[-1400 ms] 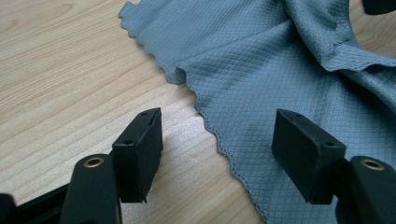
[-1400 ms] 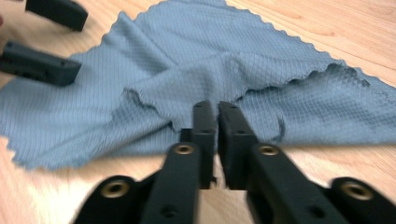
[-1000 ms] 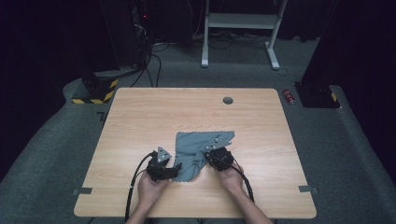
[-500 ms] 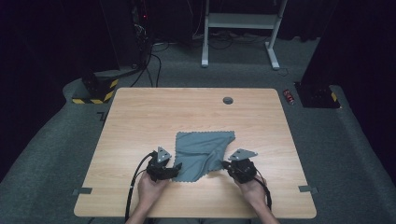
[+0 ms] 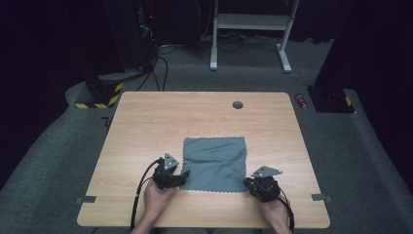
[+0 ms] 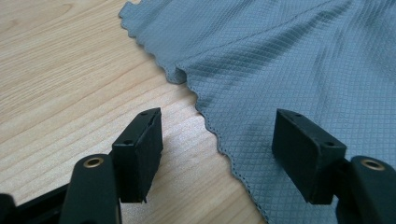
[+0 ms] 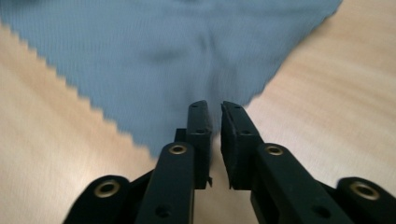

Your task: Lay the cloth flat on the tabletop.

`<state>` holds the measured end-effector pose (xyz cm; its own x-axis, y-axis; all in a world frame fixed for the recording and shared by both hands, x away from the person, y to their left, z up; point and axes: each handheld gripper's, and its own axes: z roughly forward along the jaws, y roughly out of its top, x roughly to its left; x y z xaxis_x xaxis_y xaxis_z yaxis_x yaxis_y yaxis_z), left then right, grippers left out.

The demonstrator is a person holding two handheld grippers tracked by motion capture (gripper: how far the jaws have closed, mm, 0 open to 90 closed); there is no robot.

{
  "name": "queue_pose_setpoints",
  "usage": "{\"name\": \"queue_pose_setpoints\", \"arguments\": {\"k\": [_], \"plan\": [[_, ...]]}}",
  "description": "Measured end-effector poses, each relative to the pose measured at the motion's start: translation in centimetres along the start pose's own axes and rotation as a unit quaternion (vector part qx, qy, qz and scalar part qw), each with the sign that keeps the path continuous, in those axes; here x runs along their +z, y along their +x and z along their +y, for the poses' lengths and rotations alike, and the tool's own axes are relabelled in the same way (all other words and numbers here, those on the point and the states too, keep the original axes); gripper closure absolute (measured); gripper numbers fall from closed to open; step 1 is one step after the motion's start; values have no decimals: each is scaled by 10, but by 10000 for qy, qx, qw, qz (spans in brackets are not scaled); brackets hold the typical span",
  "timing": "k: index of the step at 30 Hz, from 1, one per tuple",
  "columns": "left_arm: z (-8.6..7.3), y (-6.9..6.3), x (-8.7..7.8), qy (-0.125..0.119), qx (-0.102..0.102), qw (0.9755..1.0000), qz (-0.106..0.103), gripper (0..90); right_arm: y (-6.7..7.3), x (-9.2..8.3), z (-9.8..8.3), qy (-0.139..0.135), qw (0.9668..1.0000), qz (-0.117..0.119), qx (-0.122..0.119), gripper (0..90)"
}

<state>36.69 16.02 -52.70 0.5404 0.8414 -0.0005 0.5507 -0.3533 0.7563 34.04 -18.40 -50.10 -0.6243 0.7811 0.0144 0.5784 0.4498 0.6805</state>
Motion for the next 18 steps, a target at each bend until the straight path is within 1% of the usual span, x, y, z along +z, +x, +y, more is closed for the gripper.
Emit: {"name": "queue_pose_setpoints", "arguments": {"k": [1,2,3,4,5,6,7,8,11,13,14,18], "plan": [[0,0,0,1,0,10000,0,339,-4,5,5,-140,9998,-52,108,764],[0,0,0,1,0,10000,0,339,-4,5,5,-140,9998,-52,108,764],[0,0,0,1,1,10000,0,339,-9,15,11,-202,9994,-66,266,730],[0,0,0,1,1,10000,0,339,-9,15,11,-202,9994,-66,266,730],[0,0,0,0,8,10000,6,339,-11,20,13,-199,9992,-90,323,723],[0,0,0,3,1,10000,2,339,-13,26,15,-157,9993,-134,323,721],[0,0,0,-1,8,10000,8,339,-12,34,15,-90,9994,-234,230,735],[0,0,0,-1,8,10000,8,339,-12,34,15,-90,9994,-234,230,735],[0,0,0,-8,0,10000,8,339,-10,32,14,-19,9993,-376,7,763],[0,0,0,-7,-4,10000,20,339,-11,28,10,2,9993,-386,-6,768],[-1,-2,-1,5,-7,10000,21,338,-14,23,5,-4,9994,-334,15,779],[-3,-5,-4,-11,-17,10000,5,347,-14,18,-1,-46,9993,-370,-22,776]]}}
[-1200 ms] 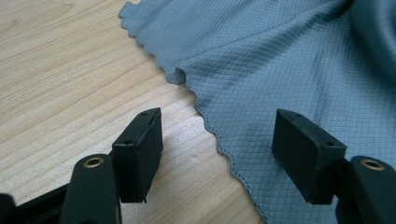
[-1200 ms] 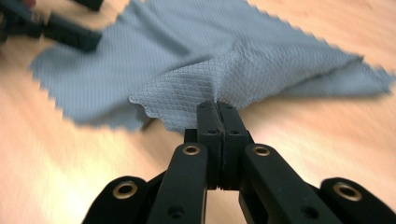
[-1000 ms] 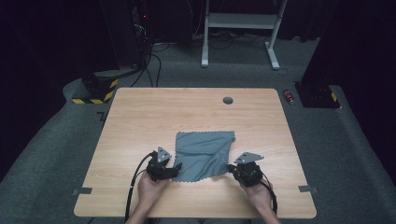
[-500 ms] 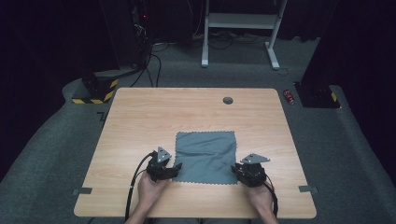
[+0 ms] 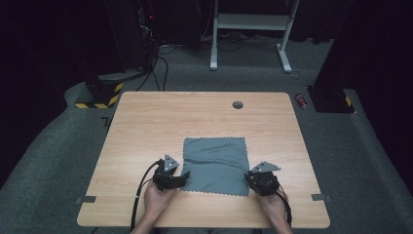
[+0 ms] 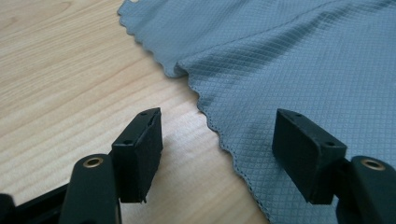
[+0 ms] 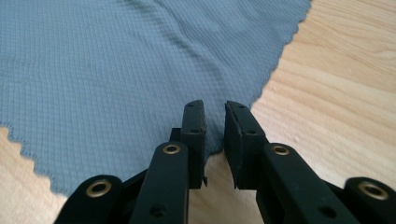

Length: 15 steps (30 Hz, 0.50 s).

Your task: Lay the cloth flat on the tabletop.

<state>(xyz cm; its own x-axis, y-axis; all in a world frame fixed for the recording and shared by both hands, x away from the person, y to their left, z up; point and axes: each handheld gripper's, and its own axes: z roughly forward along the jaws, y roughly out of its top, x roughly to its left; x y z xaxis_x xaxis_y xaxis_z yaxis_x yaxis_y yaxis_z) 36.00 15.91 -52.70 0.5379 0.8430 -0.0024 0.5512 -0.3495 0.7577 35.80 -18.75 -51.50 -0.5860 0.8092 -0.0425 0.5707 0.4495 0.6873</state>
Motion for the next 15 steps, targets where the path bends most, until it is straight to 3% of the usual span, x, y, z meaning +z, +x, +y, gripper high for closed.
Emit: {"name": "queue_pose_setpoints", "arguments": {"k": [4,7,8,9,10,11,15], "plan": [[-6,0,-9,23,-37,10000,9,399,-3,-1,1,22,9999,12,163,700],[-11,-2,-22,74,-50,9999,-143,489,0,-1,5,-326,9992,85,194,667],[-11,-4,-24,83,-18,9998,-194,489,0,-1,5,-326,9992,85,194,667],[-13,-11,-30,125,190,9993,-287,548,5,2,6,-309,9993,155,154,666],[-13,-11,-30,125,190,9993,-287,564,5,2,6,-309,9993,155,154,666],[-14,-18,-33,150,421,9987,-256,579,10,3,7,-331,9991,267,18,672],[-14,-24,-29,222,545,9976,-353,650,23,-2,8,-373,9976,548,-183,698]]}}
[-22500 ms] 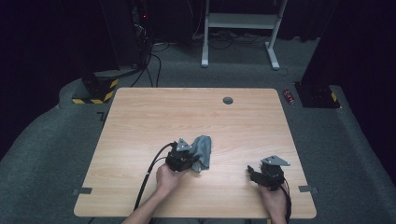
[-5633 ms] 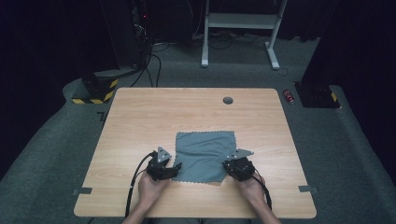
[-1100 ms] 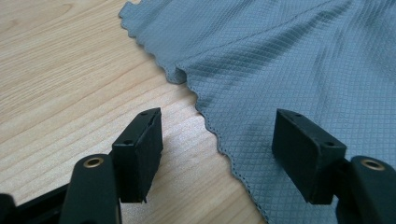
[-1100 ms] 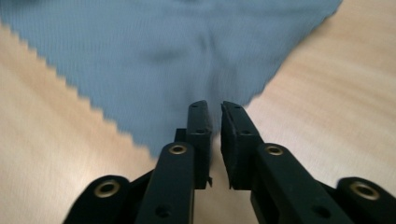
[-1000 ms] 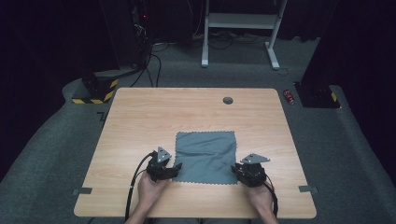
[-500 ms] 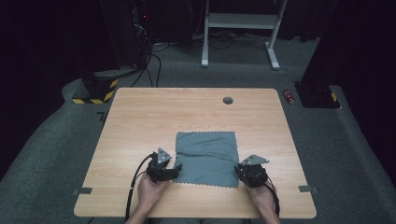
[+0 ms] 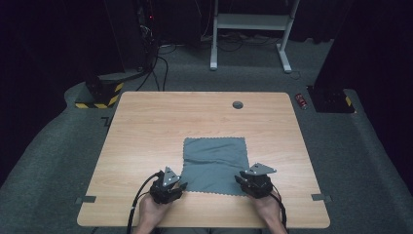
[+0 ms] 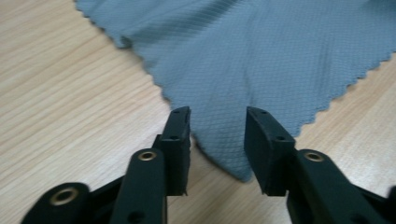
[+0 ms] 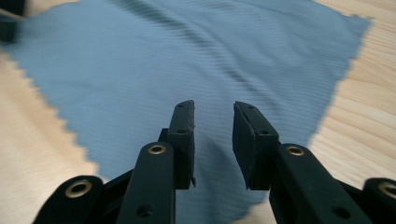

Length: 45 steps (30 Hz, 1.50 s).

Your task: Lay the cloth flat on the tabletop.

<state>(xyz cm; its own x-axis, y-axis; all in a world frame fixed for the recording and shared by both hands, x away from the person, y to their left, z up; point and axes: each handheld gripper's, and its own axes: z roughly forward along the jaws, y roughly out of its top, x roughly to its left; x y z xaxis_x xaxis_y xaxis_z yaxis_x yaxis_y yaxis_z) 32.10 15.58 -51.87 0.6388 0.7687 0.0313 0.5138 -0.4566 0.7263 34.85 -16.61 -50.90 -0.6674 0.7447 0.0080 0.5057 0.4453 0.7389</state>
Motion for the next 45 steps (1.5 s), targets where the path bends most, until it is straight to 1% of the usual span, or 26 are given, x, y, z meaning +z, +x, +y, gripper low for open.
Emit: {"name": "queue_pose_setpoints", "arguments": {"k": [1,2,4,5,6,8,9,12,15,18,20,21,22,24,25,28,29,30,31,32,35,36,37,39,42,45], "plan": [[0,0,0,0,0,10000,0,666,0,0,0,0,10000,0,0,698],[1,1,2,-19,-89,9999,-82,708,6,2,0,90,9998,105,-165,710],[2,2,3,-13,-69,9999,-89,781,10,5,-2,192,9993,129,-286,723],[3,2,3,18,-16,9999,-125,781,10,5,-2,192,9993,129,-286,723],[3,2,3,31,29,9998,-179,827,11,7,-4,278,9990,160,-312,729],[3,1,0,128,150,9993,-319,885,12,6,-8,202,9990,184,-342,729],[3,1,0,128,150,9993,-319,888,12,5,-8,226,9988,194,-393,728],[0,-1,-5,200,150,9984,-508,888,14,1,-10,259,9983,200,-488,725],[-3,0,-8,265,6,9972,-694,879,16,-3,-13,323,9980,254,-479,698],[-2,0,-10,322,-2,9962,-804,823,18,-5,-12,421,9973,277,-530,675],[2,2,-9,261,-40,9971,-709,715,21,-5,-9,362,9975,337,-502,660],[8,7,-6,201,-81,9984,-525,629,24,-2,-3,261,9977,390,-493,654],[13,10,-3,147,-125,9989,-436,597,26,0,1,204,9976,430,-496,648],[23,19,4,36,-233,9994,-262,559,33,9,10,123,9971,534,-519,623],[23,19,4,36,-233,9994,-262,542,33,9,10,123,9971,534,-519,623],[43,37,21,-87,-435,9989,124,531,52,32,26,46,9951,650,-738,616],[43,37,21,-87,-435,9989,124,526,52,32,26,46,9951,650,-738,616],[51,44,32,-86,-508,9984,228,522,61,43,35,43,9942,743,-783,616],[55,47,38,-25,-479,9985,277,521,64,46,37,30,9938,760,-806,616],[55,47,38,-25,-479,9985,277,516,64,46,37,30,9938,760,-806,616],[62,55,57,167,-409,9983,384,511,73,56,43,45,9927,877,-826,615],[64,58,62,241,-446,9979,391,503,75,59,43,79,9922,898,-859,612],[64,60,66,187,-474,9977,443,500,77,61,42,135,9917,906,-903,607],[66,67,70,180,-544,9974,426,495,83,61,40,209,9899,855,-1107,583],[69,74,75,161,-511,9974,489,495,84,60,40,247,9892,917,-1120,577],[74,80,77,290,-501,9972,480,490,85,57,36,199,9886,945,-1154,578]]}}
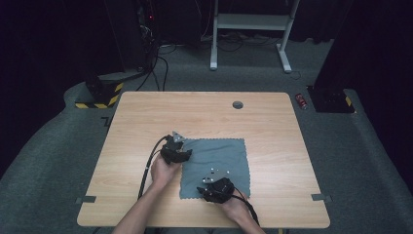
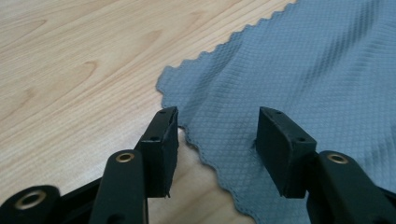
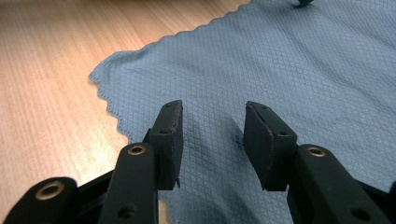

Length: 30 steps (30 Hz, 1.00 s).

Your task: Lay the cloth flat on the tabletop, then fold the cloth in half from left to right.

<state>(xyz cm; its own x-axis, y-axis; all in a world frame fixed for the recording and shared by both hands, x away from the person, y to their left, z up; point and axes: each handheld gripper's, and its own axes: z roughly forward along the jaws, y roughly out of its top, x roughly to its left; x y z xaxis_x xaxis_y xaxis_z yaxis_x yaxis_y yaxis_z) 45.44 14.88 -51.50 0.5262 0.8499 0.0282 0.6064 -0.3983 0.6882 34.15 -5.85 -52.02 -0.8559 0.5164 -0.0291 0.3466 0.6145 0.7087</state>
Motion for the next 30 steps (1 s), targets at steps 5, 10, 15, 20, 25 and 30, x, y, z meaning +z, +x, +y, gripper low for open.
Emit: {"name": "queue_pose_setpoints", "arguments": {"k": [5,10,15,20,25,30], "plan": [[2,7,2,-44,-343,9993,122,499,2,-1,1,69,10000,8,41,565],[4,14,3,-233,-532,9981,192,491,7,0,8,-89,9999,68,87,559],[14,18,12,-121,-481,9978,446,486,15,7,16,-94,9999,129,-29,560],[24,24,20,154,-358,9974,614,474,20,14,18,100,9996,229,-146,590],[33,29,23,350,-382,9961,709,481,21,13,19,5,9997,232,-82,595],[33,27,21,243,-386,9981,404,487,26,9,21,-181,9991,367,-66,650]]}}
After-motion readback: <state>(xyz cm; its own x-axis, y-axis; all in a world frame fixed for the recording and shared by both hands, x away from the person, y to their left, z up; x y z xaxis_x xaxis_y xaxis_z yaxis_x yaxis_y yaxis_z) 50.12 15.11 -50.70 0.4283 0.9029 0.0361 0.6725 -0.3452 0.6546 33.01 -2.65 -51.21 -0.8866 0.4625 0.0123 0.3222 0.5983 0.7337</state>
